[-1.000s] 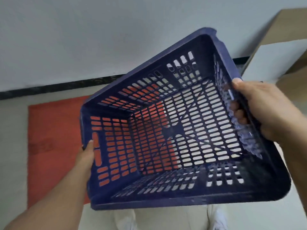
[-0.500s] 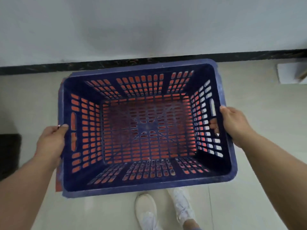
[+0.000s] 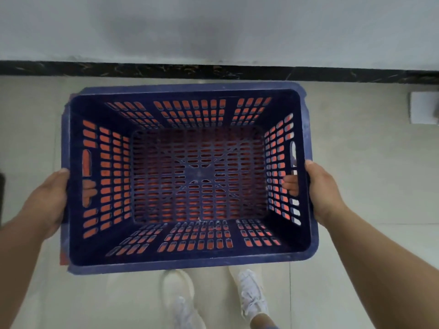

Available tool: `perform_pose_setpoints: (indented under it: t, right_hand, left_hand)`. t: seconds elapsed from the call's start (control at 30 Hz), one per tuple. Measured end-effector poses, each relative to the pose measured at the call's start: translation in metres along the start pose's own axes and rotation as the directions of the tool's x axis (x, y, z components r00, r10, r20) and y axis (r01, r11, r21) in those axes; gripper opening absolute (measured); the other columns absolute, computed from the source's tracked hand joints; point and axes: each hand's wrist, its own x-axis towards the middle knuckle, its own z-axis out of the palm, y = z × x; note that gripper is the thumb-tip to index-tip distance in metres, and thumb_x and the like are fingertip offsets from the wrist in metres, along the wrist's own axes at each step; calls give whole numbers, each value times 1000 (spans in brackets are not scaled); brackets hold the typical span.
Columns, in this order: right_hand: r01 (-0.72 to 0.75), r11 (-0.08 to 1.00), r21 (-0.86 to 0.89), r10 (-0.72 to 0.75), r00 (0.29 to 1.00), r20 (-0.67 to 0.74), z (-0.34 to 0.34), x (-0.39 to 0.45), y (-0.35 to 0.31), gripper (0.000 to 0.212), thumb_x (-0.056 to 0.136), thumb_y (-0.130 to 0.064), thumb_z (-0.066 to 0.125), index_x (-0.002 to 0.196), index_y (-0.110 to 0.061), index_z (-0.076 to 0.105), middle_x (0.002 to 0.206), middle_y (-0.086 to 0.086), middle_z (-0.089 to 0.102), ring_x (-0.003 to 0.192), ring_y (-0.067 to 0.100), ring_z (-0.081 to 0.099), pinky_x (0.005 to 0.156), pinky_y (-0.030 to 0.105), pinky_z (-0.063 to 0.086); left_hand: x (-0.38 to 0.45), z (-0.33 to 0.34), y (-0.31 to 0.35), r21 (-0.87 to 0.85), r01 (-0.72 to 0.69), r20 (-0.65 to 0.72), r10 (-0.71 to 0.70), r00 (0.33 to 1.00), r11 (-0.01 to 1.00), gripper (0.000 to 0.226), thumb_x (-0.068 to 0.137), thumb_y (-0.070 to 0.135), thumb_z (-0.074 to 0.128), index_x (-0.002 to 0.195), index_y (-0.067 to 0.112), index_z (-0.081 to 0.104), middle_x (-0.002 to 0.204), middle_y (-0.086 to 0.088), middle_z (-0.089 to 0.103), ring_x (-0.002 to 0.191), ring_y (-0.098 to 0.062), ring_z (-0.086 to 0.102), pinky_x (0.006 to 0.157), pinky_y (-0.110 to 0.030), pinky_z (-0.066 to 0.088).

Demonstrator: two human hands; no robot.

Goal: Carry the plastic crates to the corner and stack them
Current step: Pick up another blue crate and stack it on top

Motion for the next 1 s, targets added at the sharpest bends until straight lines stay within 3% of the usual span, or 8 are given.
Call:
perform_pose_setpoints:
  t: [0.07,0.2,0.37,0.5,0.63,0.73,0.83,1.0]
  right_hand:
    - [18,1000,12,-17,999,-41,4,1,2,41,95,-30,35,106,-3,65,81,14,69,68,22,65,64,32,53]
    - [45,996,73,-38,996,-86,8,-2,3,32,91,-29,40,86,-10,65,78,15,68,69,27,62,67,36,53]
    - [47,996,72,-40,994,-103,10,-1,5,32,90,-29,39,93,-10,65,76,8,70,66,22,64,64,34,52]
    - [83,996,-8,-83,985,-152,13,1,7,33,89,-28,37,92,-9,63,73,7,64,60,21,57,63,35,49]
    - [75,997,-4,-75,986,-152,13,1,5,34,90,-38,39,84,-14,63,67,6,58,54,20,50,60,35,44]
    - [14,999,29,-11,994,-108,13,0,-2,43,94,-46,37,90,-14,65,65,4,54,52,19,47,57,31,43]
    - [-5,1000,0,5,996,-86,14,-1,-6,46,97,-45,32,99,-11,64,64,3,54,50,16,47,50,24,44]
    - [4,998,57,-1,998,-63,12,2,-5,46,100,-43,28,91,-12,61,50,-2,61,42,11,55,47,19,48]
  left_hand:
    - [24,-10,-14,1,33,29,-33,999,999,81,63,68,37,118,12,59,111,-16,68,92,-26,68,69,-40,52]
    - [1,-8,-2,-26,0,100,2,995,1000,64,89,56,28,125,10,54,104,-9,68,84,-14,69,71,-30,49]
    - [-11,-8,-3,-75,-32,246,49,968,997,58,98,50,23,108,7,60,102,-12,66,93,-18,64,75,-30,46]
    - [-13,1,-4,-140,-41,176,65,982,989,57,97,53,26,89,11,63,74,-2,73,71,-10,67,73,-28,48]
    - [-11,9,-10,-196,-109,56,122,991,975,51,97,50,31,75,15,61,50,5,63,47,-8,55,64,-29,47]
    - [-9,7,-10,-200,-102,82,121,989,974,51,95,54,31,77,18,62,53,6,62,49,-11,52,63,-31,46]
    - [-7,2,-7,-207,-101,170,137,976,973,50,96,56,28,96,23,66,68,5,67,58,-11,56,69,-31,47]
    - [-8,4,-2,-201,-80,191,119,974,976,54,95,58,26,100,25,67,75,3,70,67,-13,62,72,-33,50]
